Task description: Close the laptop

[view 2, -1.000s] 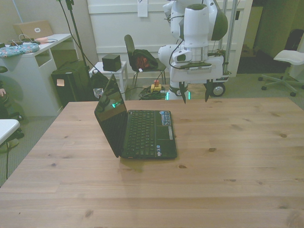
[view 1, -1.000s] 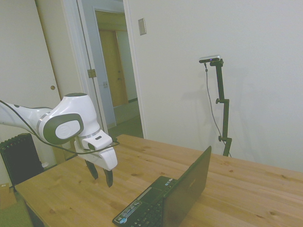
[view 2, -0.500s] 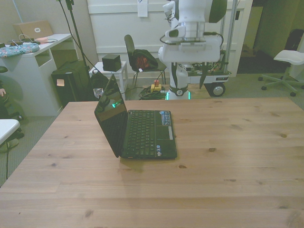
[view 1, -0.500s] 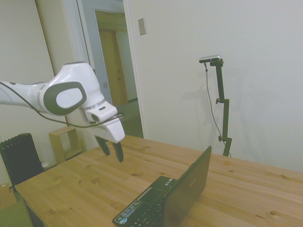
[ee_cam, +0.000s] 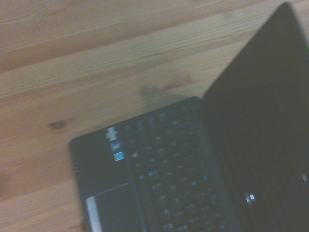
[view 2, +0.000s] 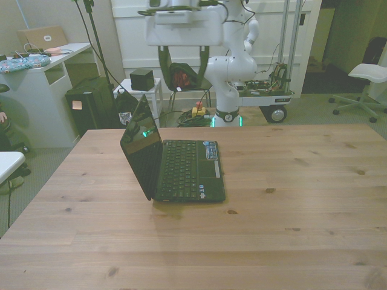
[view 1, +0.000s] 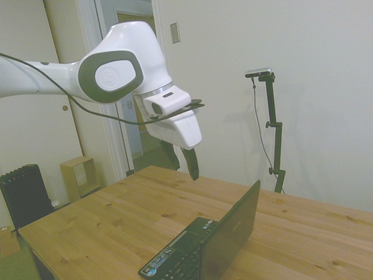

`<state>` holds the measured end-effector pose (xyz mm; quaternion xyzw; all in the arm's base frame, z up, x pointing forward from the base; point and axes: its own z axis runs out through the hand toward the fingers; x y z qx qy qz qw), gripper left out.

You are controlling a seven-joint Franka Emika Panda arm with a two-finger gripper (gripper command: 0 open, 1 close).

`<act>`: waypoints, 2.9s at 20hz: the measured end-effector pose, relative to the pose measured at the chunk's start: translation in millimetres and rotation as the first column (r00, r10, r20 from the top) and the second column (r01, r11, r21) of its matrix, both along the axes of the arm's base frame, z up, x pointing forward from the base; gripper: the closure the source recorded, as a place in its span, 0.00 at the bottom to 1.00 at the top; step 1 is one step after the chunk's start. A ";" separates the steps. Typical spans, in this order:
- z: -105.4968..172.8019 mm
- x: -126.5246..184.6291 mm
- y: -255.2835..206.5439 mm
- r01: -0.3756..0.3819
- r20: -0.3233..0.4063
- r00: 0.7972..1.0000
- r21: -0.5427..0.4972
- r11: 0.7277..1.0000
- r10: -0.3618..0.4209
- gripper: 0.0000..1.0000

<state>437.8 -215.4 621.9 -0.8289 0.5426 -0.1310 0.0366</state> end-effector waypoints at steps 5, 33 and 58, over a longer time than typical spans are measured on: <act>0.8 -28.4 -83.4 0.069 -0.010 0.998 0.005 0.998 -0.069 0.00; -106.0 9.4 -195.8 0.080 -0.140 0.988 0.110 0.991 -0.065 1.00; -102.9 20.0 -177.5 0.052 -0.137 0.990 0.112 0.992 -0.036 1.00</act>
